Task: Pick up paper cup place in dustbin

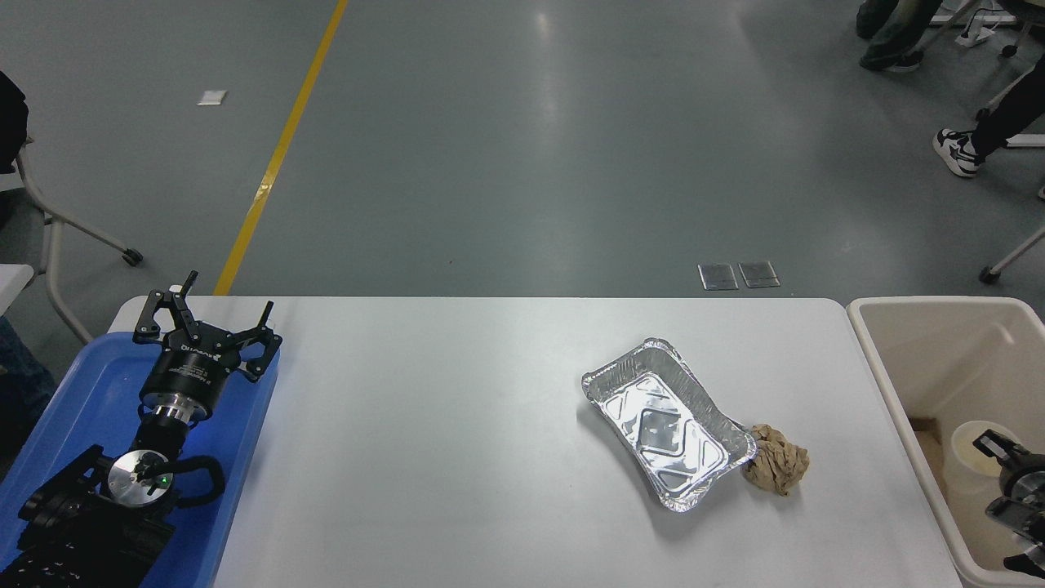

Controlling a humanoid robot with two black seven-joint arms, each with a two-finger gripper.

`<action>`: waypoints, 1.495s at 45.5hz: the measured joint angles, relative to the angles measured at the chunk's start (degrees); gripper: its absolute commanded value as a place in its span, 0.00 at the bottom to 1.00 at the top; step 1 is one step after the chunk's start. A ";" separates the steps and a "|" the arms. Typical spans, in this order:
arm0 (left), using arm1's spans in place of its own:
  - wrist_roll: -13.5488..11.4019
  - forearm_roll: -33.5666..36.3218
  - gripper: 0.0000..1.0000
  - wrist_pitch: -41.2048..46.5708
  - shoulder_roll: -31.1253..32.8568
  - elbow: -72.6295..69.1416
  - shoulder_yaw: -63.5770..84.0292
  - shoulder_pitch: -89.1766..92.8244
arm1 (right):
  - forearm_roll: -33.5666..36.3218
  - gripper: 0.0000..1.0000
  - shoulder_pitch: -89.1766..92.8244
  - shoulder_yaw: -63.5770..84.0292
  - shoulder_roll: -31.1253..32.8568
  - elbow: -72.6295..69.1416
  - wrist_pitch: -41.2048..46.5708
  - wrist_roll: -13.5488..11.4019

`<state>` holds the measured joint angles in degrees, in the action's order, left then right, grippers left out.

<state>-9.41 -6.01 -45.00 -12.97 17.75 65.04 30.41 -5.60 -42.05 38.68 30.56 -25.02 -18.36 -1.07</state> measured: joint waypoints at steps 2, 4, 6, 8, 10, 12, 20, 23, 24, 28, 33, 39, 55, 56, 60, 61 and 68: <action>0.00 0.01 0.99 0.00 0.00 0.00 0.00 0.00 | -1.45 1.00 -1.83 1.08 1.06 -1.55 0.27 -0.01; 0.00 -0.01 0.99 0.00 0.00 0.00 0.00 0.00 | -2.95 1.00 -3.73 2.13 1.97 -3.20 0.47 -0.01; 0.01 0.01 0.99 0.00 0.02 0.00 -0.03 0.00 | -4.82 1.00 -6.15 3.48 3.23 -5.41 0.74 -0.11; 0.01 0.01 0.99 0.00 0.02 0.00 -0.07 0.02 | -6.77 1.00 -9.17 5.15 4.71 -8.24 1.23 -0.21; 0.02 0.02 0.99 0.00 0.03 0.00 -0.10 0.04 | -8.21 1.00 -11.83 6.51 5.83 -10.58 1.73 -0.22; 0.05 0.02 0.99 0.00 0.03 0.00 -0.11 0.07 | -9.78 1.00 -15.49 8.58 7.11 -14.05 2.70 -0.24; 0.10 0.04 0.99 0.00 0.02 0.00 -0.15 0.09 | -13.28 1.00 -32.36 19.27 9.49 -29.12 8.68 -0.14; 0.11 0.05 0.99 0.00 0.02 0.00 -0.16 0.09 | -13.80 1.00 -39.67 23.38 9.40 -35.08 11.61 -0.11; 0.11 0.04 0.99 0.00 0.03 0.00 -0.16 0.09 | -13.91 1.00 -41.63 24.43 9.28 -36.66 12.47 -0.11; 0.13 0.03 0.99 0.00 0.03 0.00 -0.17 0.09 | -14.02 1.00 -50.46 28.66 8.20 -43.38 16.75 -0.11; 0.15 0.03 0.99 0.00 0.03 -0.01 -0.17 0.11 | -13.49 1.00 -60.77 32.50 5.75 -50.92 22.43 -0.06; 0.17 0.04 0.99 0.00 0.04 0.00 -0.18 0.12 | -12.46 1.00 -70.05 35.01 1.91 -57.59 29.67 -0.01; 0.09 0.04 0.99 0.00 -0.01 0.00 -0.18 0.04 | -7.94 1.00 -81.56 36.43 -8.62 -64.70 45.93 0.14; 0.09 0.04 0.99 0.00 -0.01 0.01 -0.18 0.03 | -7.37 1.00 -82.02 36.40 -9.04 -64.91 46.58 0.14; 0.07 0.04 0.99 0.00 -0.01 0.00 -0.13 -0.01 | -4.86 1.00 -83.95 36.19 -10.76 -65.98 49.33 0.16; 0.07 0.04 0.99 0.00 -0.01 0.00 -0.12 -0.02 | -4.42 1.00 -84.35 36.07 -11.12 -66.18 49.79 0.18; 0.02 -0.02 0.99 0.00 0.03 0.00 -0.02 -0.05 | -0.73 1.00 -86.65 34.47 -13.92 -67.15 52.22 0.22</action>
<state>-9.39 -6.04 -45.00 -12.94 17.75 65.02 30.36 -6.34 -128.70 73.15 16.65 -92.18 33.86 -0.85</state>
